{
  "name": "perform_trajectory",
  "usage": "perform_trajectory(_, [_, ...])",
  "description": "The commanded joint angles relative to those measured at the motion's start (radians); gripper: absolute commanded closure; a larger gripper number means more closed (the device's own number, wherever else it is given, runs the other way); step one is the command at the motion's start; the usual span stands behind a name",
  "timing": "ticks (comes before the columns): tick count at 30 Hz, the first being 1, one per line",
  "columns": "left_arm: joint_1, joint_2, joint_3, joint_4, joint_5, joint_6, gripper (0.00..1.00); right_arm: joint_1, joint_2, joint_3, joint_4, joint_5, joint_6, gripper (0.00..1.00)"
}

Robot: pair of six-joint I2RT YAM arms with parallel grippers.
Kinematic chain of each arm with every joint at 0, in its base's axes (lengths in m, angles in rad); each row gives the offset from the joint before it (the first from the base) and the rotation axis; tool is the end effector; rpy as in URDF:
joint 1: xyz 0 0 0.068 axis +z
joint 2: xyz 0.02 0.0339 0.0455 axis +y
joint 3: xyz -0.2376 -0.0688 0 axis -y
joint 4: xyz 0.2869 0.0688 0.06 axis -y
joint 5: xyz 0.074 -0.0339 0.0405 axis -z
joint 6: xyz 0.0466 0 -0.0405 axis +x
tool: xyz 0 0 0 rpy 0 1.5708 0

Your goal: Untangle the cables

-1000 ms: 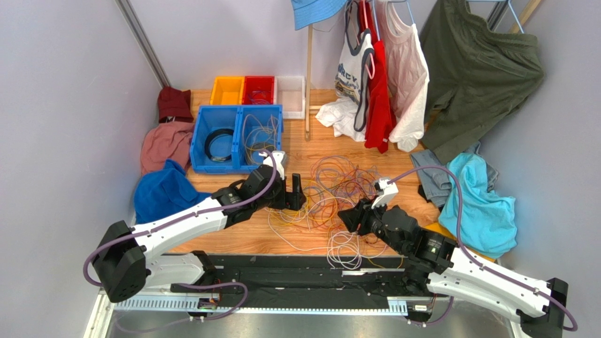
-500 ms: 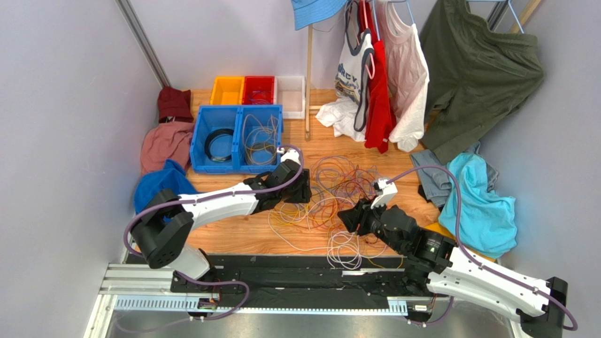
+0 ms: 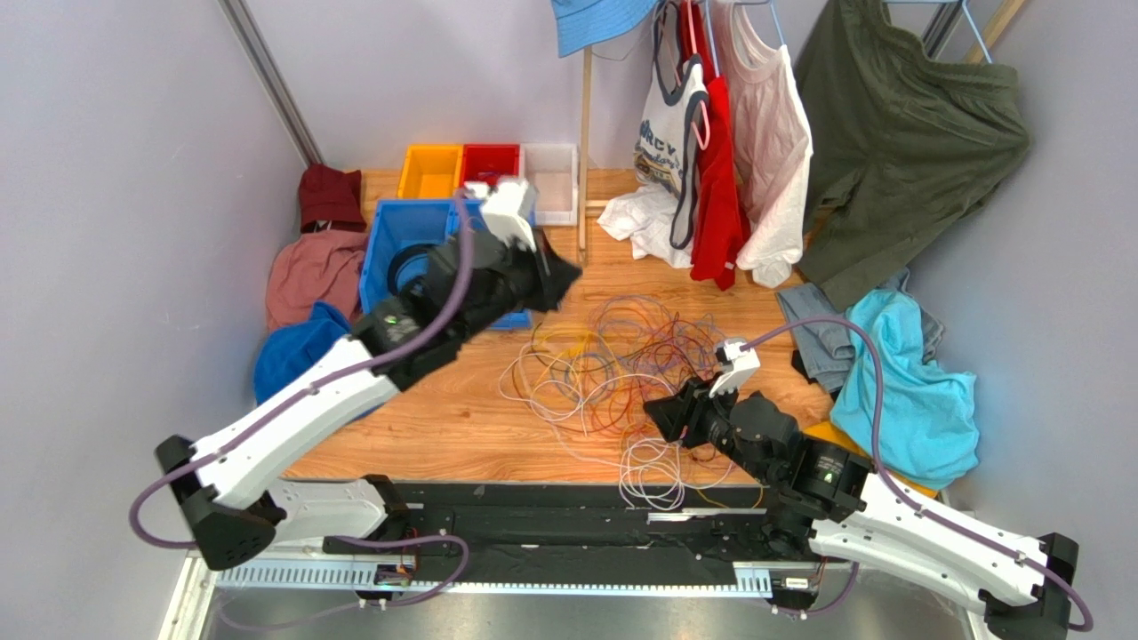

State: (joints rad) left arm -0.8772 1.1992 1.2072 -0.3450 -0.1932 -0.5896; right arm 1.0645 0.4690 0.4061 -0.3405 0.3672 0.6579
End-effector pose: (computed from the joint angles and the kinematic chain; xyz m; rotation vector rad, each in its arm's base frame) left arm 0.2199 -0.2504 0.3576 0.1491 1.9794 -0.7976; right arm 0.1146 0.1722 0.2166 -0.1645 2.0201 0.7646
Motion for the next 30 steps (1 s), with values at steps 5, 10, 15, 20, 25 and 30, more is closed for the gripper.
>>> perform_trajectory(5, [-0.061, 0.046, 0.569, -0.219, 0.121, 0.169, 1.00, 0.003, -0.021, 0.028, 0.069, -0.031, -0.013, 0.57])
perform_trajectory(10, [-0.069, 0.124, 0.782, -0.288, 0.136, 0.206, 1.00, 0.003, -0.043, 0.057, 0.087, -0.044, -0.053, 0.53])
perform_trajectory(15, [-0.075, 0.262, 1.027, -0.383, 0.231, 0.211, 1.00, 0.003, -0.078, 0.115, 0.179, -0.050, -0.153, 0.41])
perform_trajectory(20, [-0.095, 0.329, 1.062, -0.456, 0.248, 0.234, 1.00, 0.003, -0.087, 0.187, 0.242, 0.019, -0.248, 0.37])
perform_trajectory(25, [-0.095, 0.326, 0.922, -0.433, 0.230, 0.234, 1.00, 0.003, -0.044, 0.240, 0.259, 0.056, -0.313, 0.37])
perform_trajectory(30, [-0.095, 0.303, 0.829, -0.388, 0.242, 0.215, 1.00, 0.003, 0.019, 0.253, 0.331, 0.085, -0.354, 0.37])
